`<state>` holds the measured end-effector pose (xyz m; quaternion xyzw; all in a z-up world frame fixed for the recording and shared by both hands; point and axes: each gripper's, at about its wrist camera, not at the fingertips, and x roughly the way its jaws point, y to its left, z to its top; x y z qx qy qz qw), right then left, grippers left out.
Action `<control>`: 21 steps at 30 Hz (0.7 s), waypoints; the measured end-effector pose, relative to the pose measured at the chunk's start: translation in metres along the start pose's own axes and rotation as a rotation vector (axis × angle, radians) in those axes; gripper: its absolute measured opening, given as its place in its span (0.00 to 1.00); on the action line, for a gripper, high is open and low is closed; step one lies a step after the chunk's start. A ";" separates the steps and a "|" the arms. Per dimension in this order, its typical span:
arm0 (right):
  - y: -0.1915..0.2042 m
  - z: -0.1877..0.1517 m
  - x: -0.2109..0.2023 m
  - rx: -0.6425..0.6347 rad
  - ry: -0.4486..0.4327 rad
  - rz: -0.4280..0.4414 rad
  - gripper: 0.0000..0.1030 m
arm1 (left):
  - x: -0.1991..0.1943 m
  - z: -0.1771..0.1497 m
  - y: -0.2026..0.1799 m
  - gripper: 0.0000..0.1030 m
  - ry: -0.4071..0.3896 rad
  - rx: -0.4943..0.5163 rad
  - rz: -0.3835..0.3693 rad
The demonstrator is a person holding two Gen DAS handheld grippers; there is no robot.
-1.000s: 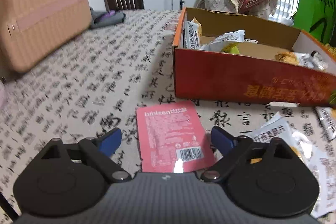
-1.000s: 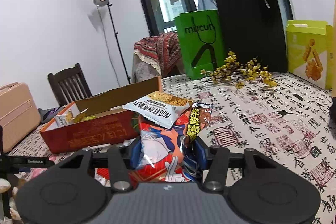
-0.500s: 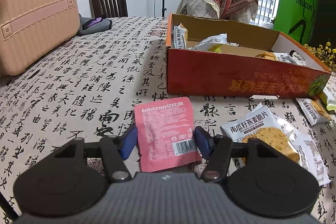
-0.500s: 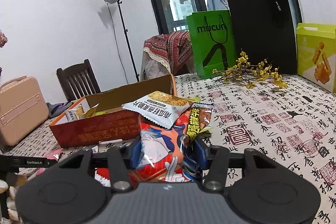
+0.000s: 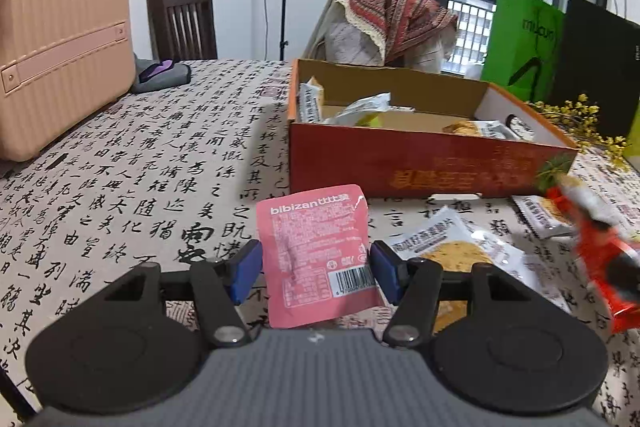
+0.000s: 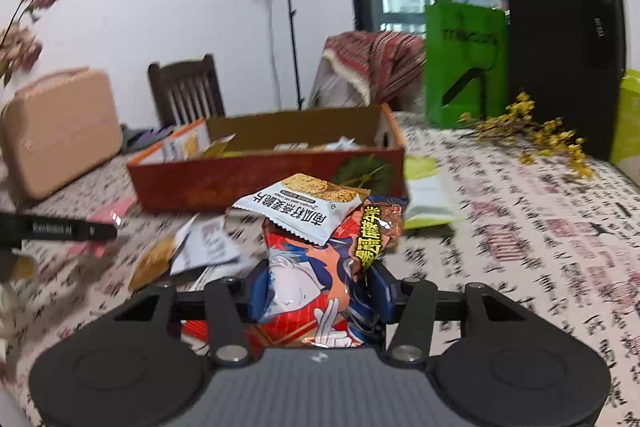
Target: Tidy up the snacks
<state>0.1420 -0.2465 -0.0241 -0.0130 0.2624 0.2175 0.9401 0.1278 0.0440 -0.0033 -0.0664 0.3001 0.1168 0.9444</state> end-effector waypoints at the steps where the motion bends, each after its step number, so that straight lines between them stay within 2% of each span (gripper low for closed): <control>1: 0.002 -0.002 0.003 -0.003 0.014 0.003 0.49 | -0.001 -0.001 0.000 0.59 -0.001 -0.001 -0.004; 7: 0.006 -0.007 0.016 -0.015 0.074 -0.011 0.50 | -0.004 -0.003 0.005 0.59 0.001 -0.016 -0.012; 8: 0.006 -0.006 0.016 -0.014 0.074 -0.015 0.55 | -0.004 -0.004 0.007 0.59 0.004 -0.021 -0.013; 11: 0.005 0.001 0.007 0.004 0.030 -0.028 0.91 | -0.005 -0.004 0.011 0.59 0.004 -0.032 -0.020; 12: 0.004 0.006 0.001 0.018 0.001 -0.015 0.93 | -0.005 -0.005 0.012 0.59 0.002 -0.035 -0.023; 15: 0.006 0.021 0.000 0.026 -0.024 -0.007 0.93 | -0.005 -0.004 0.015 0.59 -0.003 -0.042 -0.032; 18: 0.016 0.035 0.015 0.006 0.003 -0.024 0.89 | -0.004 -0.004 0.016 0.59 -0.005 -0.050 -0.043; 19: 0.017 0.038 0.022 0.013 0.020 -0.020 0.87 | -0.004 -0.005 0.017 0.59 -0.005 -0.052 -0.046; 21: 0.019 0.044 0.039 0.037 0.074 -0.031 0.74 | -0.004 -0.005 0.018 0.59 -0.006 -0.054 -0.052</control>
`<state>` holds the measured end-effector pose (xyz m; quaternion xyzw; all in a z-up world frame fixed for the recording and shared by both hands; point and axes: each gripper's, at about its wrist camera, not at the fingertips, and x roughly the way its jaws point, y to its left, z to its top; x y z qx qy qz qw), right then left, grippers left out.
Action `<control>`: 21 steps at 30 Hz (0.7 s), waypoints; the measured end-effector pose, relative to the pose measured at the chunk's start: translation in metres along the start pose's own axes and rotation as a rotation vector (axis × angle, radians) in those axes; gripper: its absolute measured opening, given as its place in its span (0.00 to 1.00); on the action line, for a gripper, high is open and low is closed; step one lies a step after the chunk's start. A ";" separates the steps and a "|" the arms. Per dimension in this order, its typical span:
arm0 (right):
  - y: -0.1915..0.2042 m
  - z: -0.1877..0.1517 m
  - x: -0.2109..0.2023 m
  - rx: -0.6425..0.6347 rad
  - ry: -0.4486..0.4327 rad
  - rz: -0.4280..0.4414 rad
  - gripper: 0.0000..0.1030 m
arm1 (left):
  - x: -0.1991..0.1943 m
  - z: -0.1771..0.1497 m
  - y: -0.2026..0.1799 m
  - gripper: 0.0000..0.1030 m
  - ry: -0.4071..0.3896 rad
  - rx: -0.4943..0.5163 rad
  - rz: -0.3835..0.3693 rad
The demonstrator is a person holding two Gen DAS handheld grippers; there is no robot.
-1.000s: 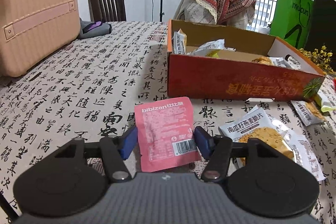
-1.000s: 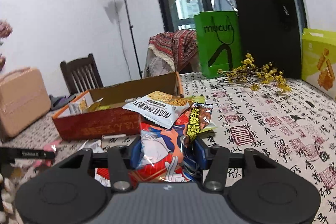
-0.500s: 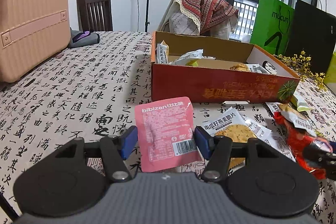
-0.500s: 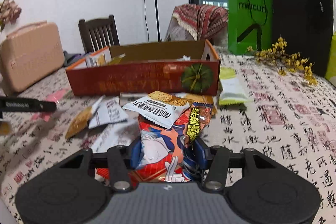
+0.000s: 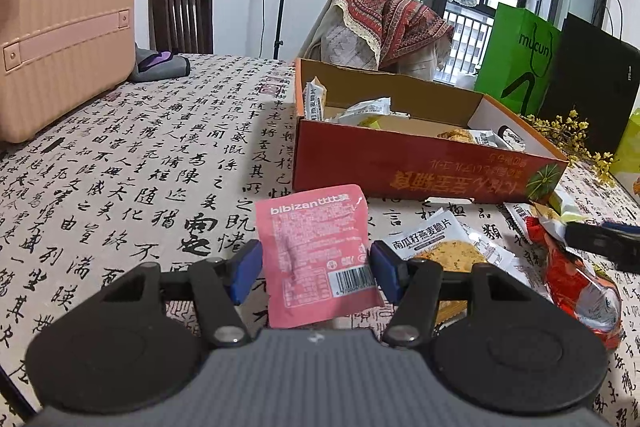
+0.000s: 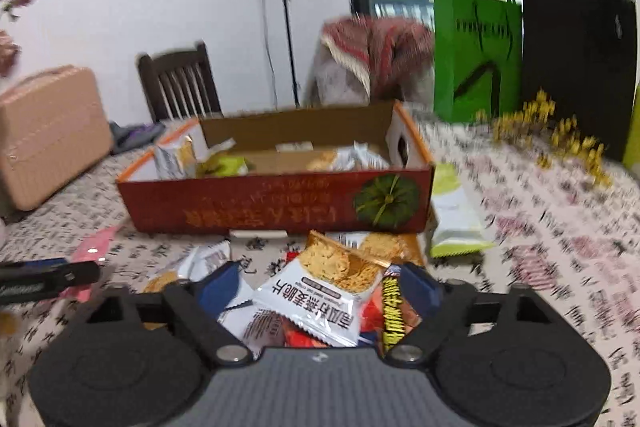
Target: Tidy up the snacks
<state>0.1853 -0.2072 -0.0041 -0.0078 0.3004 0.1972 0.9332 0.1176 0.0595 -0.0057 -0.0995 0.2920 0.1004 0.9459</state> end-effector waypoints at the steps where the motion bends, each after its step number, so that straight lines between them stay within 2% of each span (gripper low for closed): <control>1: 0.000 0.003 0.009 0.015 0.024 -0.006 0.71 | 0.000 0.000 0.000 0.59 -0.002 -0.001 -0.003; 2: 0.000 0.004 0.016 0.033 0.044 -0.012 0.67 | -0.001 0.001 0.001 0.59 -0.004 -0.002 -0.005; 4: -0.002 0.006 0.025 0.080 0.065 -0.020 0.67 | -0.002 0.002 0.002 0.59 -0.012 -0.004 -0.010; 5: -0.002 0.005 0.025 0.087 0.062 -0.022 0.63 | -0.003 0.003 0.002 0.59 -0.017 -0.004 -0.012; 6: -0.001 0.005 0.022 0.082 0.055 -0.023 0.54 | -0.004 0.004 0.003 0.59 -0.022 -0.005 -0.014; 9: 0.000 0.003 0.015 0.063 0.042 -0.010 0.43 | -0.005 0.007 0.002 0.59 -0.032 -0.004 -0.024; 17: -0.006 0.009 -0.005 0.049 -0.034 0.002 0.40 | -0.008 0.022 -0.015 0.59 -0.069 0.029 -0.068; 21: -0.007 0.026 -0.011 0.039 -0.099 0.010 0.40 | -0.009 0.039 -0.031 0.59 -0.106 0.060 -0.088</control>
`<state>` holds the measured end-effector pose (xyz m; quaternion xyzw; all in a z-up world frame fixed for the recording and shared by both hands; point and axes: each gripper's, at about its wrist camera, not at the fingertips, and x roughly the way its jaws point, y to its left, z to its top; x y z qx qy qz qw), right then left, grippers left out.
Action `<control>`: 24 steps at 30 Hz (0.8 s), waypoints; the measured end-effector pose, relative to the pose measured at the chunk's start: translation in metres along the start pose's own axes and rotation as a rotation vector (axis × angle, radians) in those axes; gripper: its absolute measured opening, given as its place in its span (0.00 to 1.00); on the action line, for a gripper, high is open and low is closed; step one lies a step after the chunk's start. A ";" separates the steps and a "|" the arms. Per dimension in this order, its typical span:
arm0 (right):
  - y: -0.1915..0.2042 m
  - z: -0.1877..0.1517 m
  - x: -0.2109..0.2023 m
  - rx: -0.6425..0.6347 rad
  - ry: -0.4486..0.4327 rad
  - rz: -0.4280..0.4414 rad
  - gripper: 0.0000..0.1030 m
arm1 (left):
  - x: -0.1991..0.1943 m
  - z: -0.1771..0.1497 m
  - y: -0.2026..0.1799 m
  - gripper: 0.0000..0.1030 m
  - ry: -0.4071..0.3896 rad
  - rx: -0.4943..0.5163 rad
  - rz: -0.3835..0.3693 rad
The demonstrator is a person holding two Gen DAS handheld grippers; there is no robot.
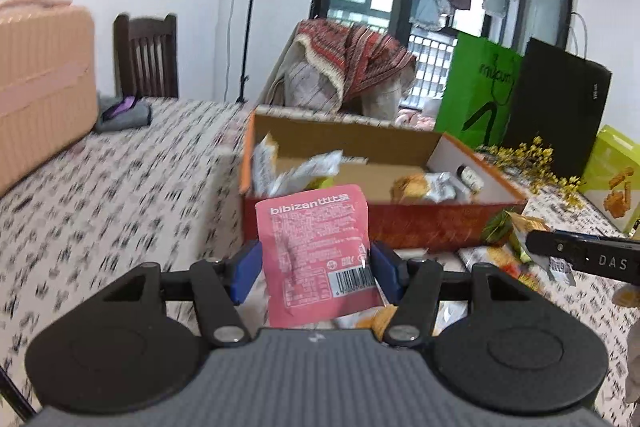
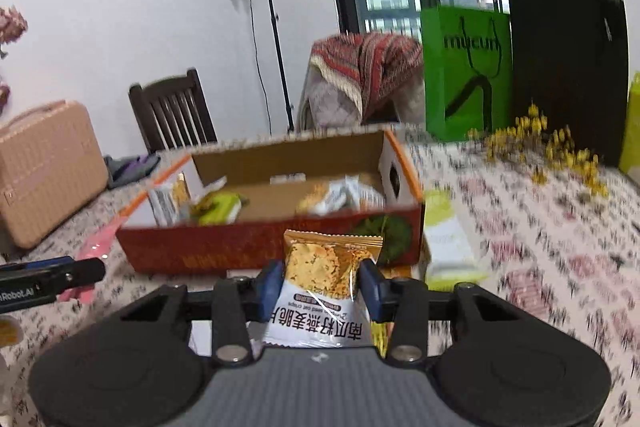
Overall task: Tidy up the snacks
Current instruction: 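Lower both held packets into the box and open both grippers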
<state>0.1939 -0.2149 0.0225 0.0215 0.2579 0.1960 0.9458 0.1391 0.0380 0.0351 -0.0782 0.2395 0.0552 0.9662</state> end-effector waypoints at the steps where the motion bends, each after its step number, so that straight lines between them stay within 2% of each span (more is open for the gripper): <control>1: 0.000 0.007 0.001 -0.003 -0.013 0.000 0.40 | 0.002 0.006 -0.004 0.59 -0.012 0.010 -0.004; 8: 0.002 0.058 0.031 0.003 -0.077 0.037 0.40 | 0.038 0.045 -0.029 0.59 -0.035 0.046 0.004; 13: 0.006 0.078 0.065 -0.005 -0.081 0.038 0.40 | 0.068 0.067 -0.042 0.59 -0.044 0.048 0.008; 20: 0.001 0.075 0.109 0.000 -0.068 0.029 0.40 | 0.107 0.067 -0.038 0.59 -0.091 0.011 0.055; 24: -0.004 0.067 0.120 0.015 -0.049 0.044 0.41 | 0.124 0.058 -0.033 0.60 -0.119 0.049 0.084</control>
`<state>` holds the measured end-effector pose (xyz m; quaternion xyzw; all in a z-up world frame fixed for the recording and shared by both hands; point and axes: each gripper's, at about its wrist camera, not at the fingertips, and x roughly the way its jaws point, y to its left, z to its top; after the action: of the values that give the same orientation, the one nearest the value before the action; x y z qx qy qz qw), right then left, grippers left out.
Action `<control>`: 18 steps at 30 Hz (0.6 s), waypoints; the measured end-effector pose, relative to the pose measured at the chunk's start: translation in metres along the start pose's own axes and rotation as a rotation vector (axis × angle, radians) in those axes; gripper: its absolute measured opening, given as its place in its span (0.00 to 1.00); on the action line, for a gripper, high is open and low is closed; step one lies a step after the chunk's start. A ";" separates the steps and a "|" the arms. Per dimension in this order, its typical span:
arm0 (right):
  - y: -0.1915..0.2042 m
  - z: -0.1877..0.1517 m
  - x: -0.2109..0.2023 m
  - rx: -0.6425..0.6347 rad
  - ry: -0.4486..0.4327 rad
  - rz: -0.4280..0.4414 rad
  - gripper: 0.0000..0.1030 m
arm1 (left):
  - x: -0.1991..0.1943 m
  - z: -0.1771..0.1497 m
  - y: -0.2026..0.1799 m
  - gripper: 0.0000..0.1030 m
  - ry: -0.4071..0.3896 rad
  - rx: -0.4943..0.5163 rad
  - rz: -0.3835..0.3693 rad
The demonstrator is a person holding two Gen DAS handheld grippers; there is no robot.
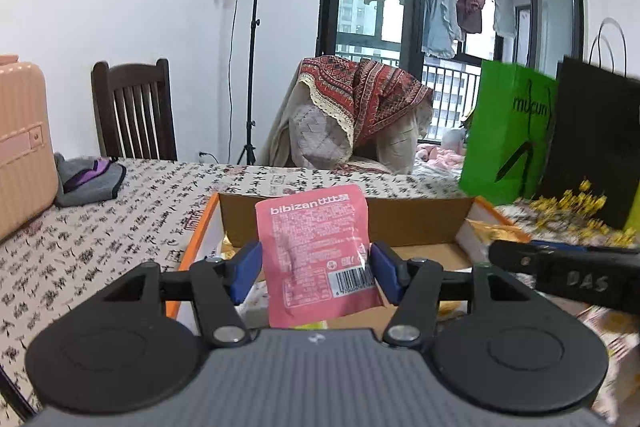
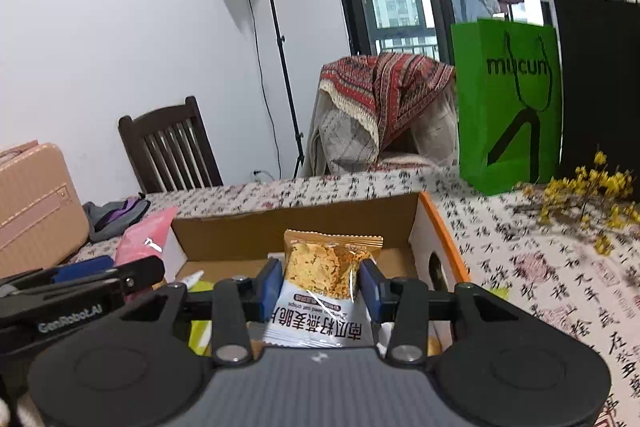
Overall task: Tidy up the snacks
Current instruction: 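Lower both held packets into the box and open both grippers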
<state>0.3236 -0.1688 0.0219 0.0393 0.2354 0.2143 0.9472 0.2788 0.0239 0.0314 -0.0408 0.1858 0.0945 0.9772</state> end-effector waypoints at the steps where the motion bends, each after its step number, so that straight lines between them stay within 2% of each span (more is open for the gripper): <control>1: -0.001 -0.001 0.002 -0.003 0.004 -0.003 0.41 | 0.001 -0.002 0.001 0.61 -0.013 0.005 0.004; 4: -0.004 -0.005 0.002 -0.003 0.005 0.000 0.43 | 0.003 -0.006 0.003 0.66 -0.045 0.011 0.016; 5: -0.006 -0.005 0.001 0.001 0.004 0.001 0.52 | 0.002 -0.006 0.004 0.69 -0.045 0.003 0.016; 6: -0.007 -0.005 0.001 0.006 0.003 0.002 0.68 | 0.001 -0.006 0.005 0.72 -0.050 -0.008 0.013; 7: -0.009 -0.006 0.000 0.011 -0.001 0.002 0.76 | -0.001 -0.006 0.007 0.74 -0.059 -0.014 0.007; 8: -0.011 -0.005 -0.002 0.012 -0.006 0.000 0.90 | -0.002 -0.006 0.007 0.84 -0.067 -0.016 0.012; 9: -0.012 -0.005 -0.004 0.014 -0.014 0.001 0.95 | -0.004 -0.007 0.008 1.00 -0.084 -0.025 0.026; 11: -0.016 -0.005 -0.007 0.024 -0.028 0.001 0.99 | -0.009 -0.007 0.010 1.00 -0.126 -0.046 0.050; 18: -0.016 0.000 -0.018 0.023 -0.054 -0.004 1.00 | -0.011 0.000 0.013 1.00 -0.102 -0.064 0.050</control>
<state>0.3156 -0.1910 0.0263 0.0554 0.2123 0.2084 0.9531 0.2664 0.0349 0.0350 -0.0624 0.1337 0.1269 0.9809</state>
